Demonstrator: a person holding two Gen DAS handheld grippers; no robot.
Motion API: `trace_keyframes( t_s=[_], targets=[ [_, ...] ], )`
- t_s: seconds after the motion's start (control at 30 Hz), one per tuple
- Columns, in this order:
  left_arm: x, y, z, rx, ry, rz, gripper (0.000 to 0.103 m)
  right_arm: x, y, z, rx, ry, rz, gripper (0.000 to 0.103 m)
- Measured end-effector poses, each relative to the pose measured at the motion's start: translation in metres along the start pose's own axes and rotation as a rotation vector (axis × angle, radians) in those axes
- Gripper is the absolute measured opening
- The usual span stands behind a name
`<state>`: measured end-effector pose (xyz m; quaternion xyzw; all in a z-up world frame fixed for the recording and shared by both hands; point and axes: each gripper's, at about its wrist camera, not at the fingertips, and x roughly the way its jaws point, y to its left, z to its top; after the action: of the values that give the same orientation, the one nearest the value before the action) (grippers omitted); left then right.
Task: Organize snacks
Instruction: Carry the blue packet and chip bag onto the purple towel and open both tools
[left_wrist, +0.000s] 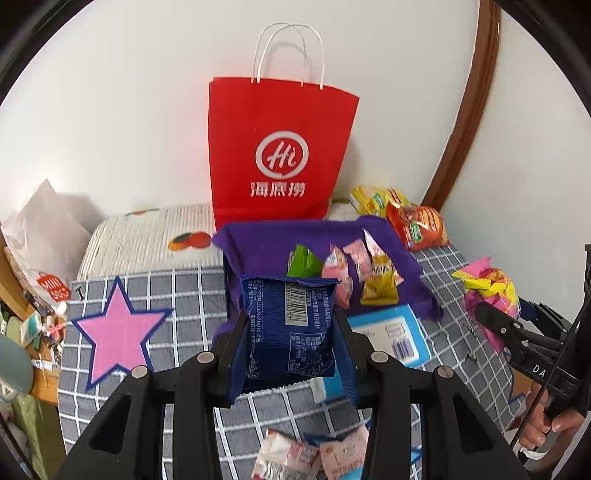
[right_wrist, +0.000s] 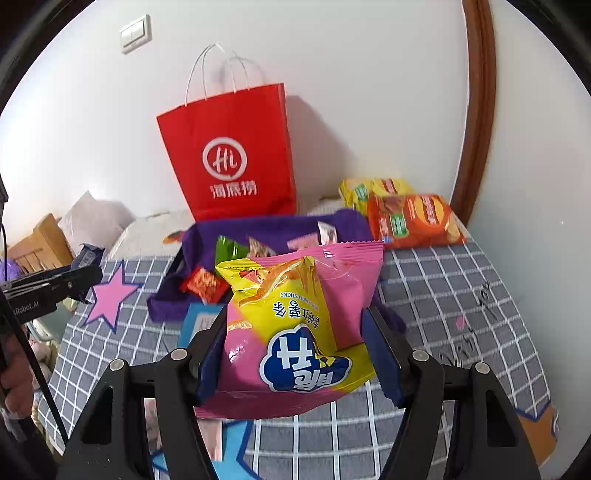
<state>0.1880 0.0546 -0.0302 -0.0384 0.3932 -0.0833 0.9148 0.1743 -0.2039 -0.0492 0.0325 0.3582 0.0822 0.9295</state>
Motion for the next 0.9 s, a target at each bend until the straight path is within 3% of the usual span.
trace_keyframes(
  t_s=[0.4, 0.67, 0.9],
  targets=[
    [0.030, 0.005, 0.036, -0.021, 0.010, 0.012, 0.039, 0.037, -0.012, 0.054, 0.027, -0.017, 0.006, 0.068],
    [0.060, 0.014, 0.055, -0.052, 0.037, 0.001, 0.039, 0.084, -0.017, 0.081, 0.087, 0.054, 0.081, 0.068],
    [0.091, 0.019, 0.068, -0.071, 0.070, -0.005, 0.039, 0.135, -0.001, 0.096, 0.054, 0.137, 0.129, 0.068]
  ],
)
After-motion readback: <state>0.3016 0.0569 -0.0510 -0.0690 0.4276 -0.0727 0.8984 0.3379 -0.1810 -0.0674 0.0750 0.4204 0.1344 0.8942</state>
